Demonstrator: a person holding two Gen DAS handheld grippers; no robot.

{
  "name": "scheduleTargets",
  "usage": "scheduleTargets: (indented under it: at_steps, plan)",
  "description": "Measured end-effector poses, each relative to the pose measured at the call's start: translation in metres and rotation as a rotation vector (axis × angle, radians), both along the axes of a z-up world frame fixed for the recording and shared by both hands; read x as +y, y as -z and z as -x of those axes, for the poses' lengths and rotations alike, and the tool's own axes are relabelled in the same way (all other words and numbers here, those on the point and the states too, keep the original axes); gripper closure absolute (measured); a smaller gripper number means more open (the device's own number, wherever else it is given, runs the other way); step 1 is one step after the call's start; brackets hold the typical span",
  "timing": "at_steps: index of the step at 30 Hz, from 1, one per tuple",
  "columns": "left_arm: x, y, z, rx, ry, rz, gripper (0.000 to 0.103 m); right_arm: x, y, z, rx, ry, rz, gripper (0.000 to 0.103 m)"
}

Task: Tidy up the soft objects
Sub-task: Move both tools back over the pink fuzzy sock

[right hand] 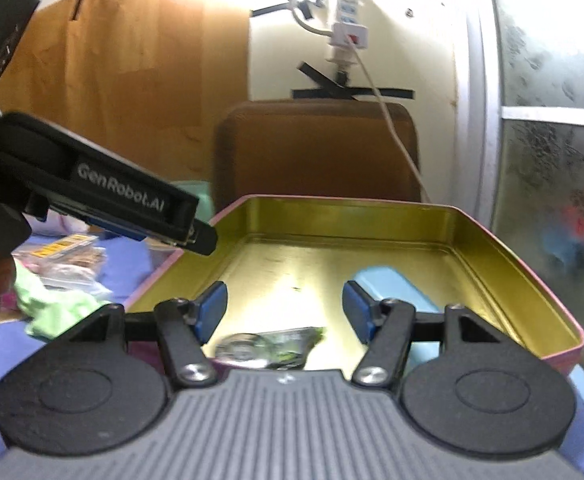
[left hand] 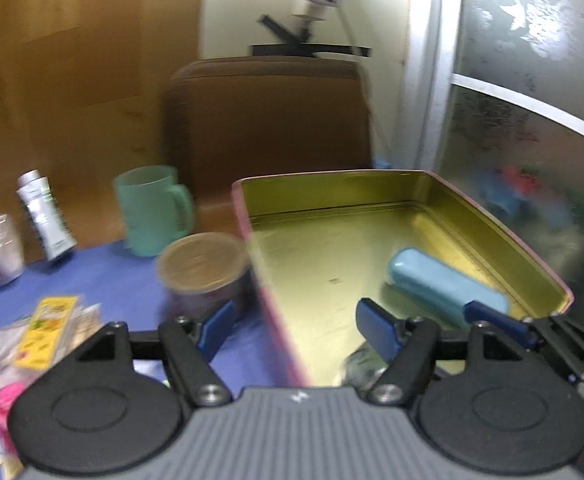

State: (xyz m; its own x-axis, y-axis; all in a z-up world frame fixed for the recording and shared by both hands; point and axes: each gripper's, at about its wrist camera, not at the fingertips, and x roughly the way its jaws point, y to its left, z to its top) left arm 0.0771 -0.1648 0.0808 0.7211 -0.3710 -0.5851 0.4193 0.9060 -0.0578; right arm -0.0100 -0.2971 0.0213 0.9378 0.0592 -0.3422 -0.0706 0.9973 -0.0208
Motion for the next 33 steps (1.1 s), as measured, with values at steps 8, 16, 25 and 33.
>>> scheduleTargets:
  at_steps: [8,16,25,33]
  plan:
    - [0.07,0.004,0.011,-0.012,-0.117,0.001,0.028,0.043,-0.003,0.007,-0.042,-0.081,0.015,0.037]
    - [0.181,0.043,0.031,-0.013,-0.312,-0.002,0.025,0.092,0.006,0.005,-0.017,-0.217,0.007,0.012]
    - [0.254,0.071,0.031,0.009,-0.455,0.071,0.025,0.154,0.019,-0.013,0.086,-0.37,0.045,0.006]
    - [0.277,0.081,0.032,0.023,-0.479,0.203,0.025,0.192,0.024,-0.023,0.142,-0.463,0.107,0.016]
